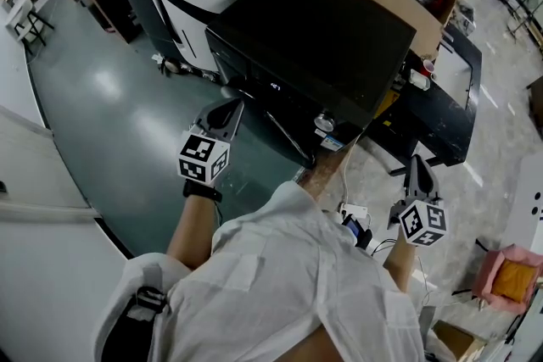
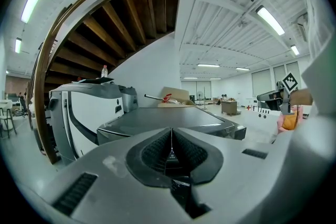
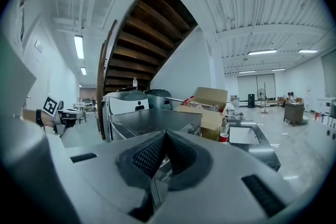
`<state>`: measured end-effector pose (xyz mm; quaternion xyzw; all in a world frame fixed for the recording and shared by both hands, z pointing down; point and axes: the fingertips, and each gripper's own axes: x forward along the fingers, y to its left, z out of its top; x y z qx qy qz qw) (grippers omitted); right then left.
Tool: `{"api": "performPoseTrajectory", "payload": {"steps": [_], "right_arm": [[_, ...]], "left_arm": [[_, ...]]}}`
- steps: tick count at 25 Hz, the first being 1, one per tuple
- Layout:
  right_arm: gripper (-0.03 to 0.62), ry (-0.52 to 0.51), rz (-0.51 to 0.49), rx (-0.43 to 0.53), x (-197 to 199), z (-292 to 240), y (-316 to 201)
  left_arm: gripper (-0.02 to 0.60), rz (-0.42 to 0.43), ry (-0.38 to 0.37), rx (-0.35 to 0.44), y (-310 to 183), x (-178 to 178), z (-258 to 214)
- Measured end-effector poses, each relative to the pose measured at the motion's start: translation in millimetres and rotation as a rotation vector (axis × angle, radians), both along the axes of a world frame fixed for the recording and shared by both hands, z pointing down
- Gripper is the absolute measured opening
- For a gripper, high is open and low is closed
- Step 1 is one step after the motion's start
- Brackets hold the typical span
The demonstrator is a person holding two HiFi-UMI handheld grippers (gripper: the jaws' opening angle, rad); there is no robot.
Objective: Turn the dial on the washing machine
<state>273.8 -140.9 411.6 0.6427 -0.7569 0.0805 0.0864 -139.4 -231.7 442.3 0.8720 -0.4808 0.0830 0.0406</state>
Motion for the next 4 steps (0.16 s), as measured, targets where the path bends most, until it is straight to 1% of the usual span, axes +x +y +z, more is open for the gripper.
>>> {"api": "performPoseTrajectory", "payload": {"steps": [4], "right_arm": [[0.000, -0.002, -0.002, -0.002, 0.9, -0.4, -0.3]], "left_arm": [[0.017, 0.002, 0.001, -0.003, 0.4, 2.3, 0.2]]}}
